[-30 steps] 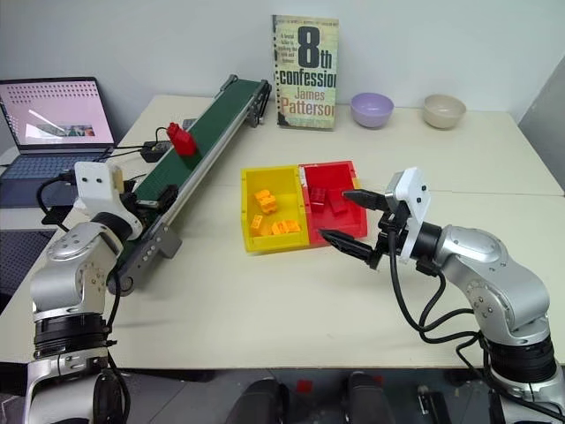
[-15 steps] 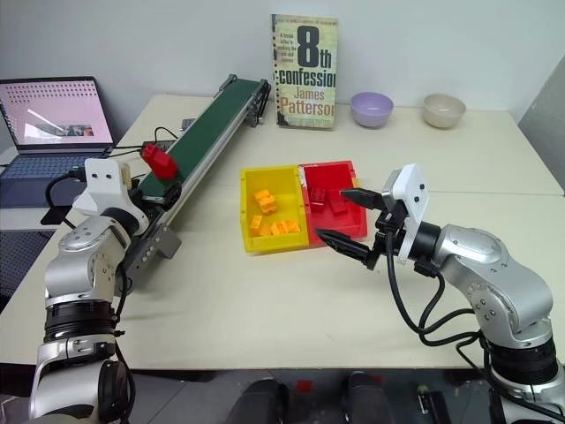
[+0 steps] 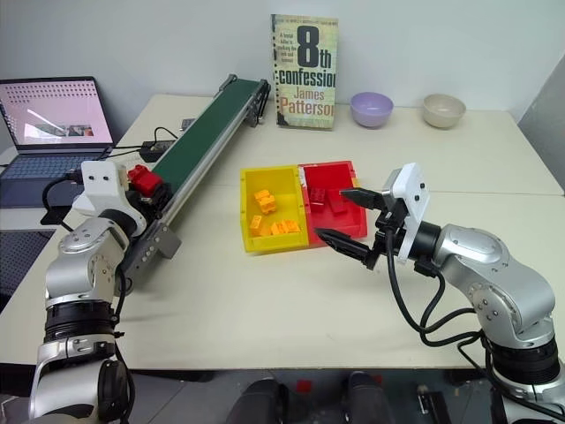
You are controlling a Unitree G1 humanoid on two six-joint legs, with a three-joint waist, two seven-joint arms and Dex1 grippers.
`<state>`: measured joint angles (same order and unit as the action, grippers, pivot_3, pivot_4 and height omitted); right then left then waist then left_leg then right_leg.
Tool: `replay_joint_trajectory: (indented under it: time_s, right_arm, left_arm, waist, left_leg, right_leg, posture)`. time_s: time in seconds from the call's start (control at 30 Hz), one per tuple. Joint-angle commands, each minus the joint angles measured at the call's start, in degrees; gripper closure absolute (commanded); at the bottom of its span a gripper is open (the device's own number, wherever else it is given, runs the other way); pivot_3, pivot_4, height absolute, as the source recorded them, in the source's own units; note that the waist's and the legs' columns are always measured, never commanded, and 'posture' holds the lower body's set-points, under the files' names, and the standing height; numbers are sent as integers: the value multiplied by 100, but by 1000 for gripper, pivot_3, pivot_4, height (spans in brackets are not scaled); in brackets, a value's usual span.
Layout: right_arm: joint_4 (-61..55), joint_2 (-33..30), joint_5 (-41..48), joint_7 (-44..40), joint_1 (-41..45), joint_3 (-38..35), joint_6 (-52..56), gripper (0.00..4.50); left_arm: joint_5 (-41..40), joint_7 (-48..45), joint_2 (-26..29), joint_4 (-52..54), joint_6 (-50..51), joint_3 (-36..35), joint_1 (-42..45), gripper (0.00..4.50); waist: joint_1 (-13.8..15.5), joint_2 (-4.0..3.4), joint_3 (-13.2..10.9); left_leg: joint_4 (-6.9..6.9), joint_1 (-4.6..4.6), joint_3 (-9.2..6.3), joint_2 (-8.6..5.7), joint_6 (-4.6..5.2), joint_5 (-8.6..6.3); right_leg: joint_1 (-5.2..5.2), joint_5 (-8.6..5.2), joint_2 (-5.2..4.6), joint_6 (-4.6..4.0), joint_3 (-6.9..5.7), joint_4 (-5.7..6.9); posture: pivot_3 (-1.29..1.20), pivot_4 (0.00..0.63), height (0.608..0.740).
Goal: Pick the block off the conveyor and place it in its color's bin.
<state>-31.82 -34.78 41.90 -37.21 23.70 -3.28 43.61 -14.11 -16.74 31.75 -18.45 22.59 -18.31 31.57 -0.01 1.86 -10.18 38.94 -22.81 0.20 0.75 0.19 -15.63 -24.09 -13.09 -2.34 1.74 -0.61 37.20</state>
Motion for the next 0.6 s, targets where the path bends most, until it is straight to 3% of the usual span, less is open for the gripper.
replay_joint_trajectory:
  time_s: [0.03,0.33,0.6]
  right_arm:
    - [-105,-20,139,16,132,-156,-30,0]
    - [-52,-11,64,34,130,-128,-82,0]
    - [-528,-242,-249,796,-245,-431,198,0]
  left_arm:
    - [-50,87,100,221,-43,-210,-50,2566]
    - [-215,-96,132,579,218,-217,-31,2627]
    - [-670,-1821,277,983,1140,967,1282,2627]
  waist:
    - [0,0,0]
    - [0,0,0]
    - [88,4,-2]
  left_leg:
    - [0,0,-1,0,0,0]
    - [0,1,-1,-2,0,0]
    - [3,-10,-3,-11,-1,0]
  right_leg:
    - [0,0,0,0,0,0]
    - [1,0,-16,0,-2,1]
    - [1,0,1,1,-9,-6]
  posture:
    - [0,150,740]
    - [0,150,740]
    - [0,150,740]
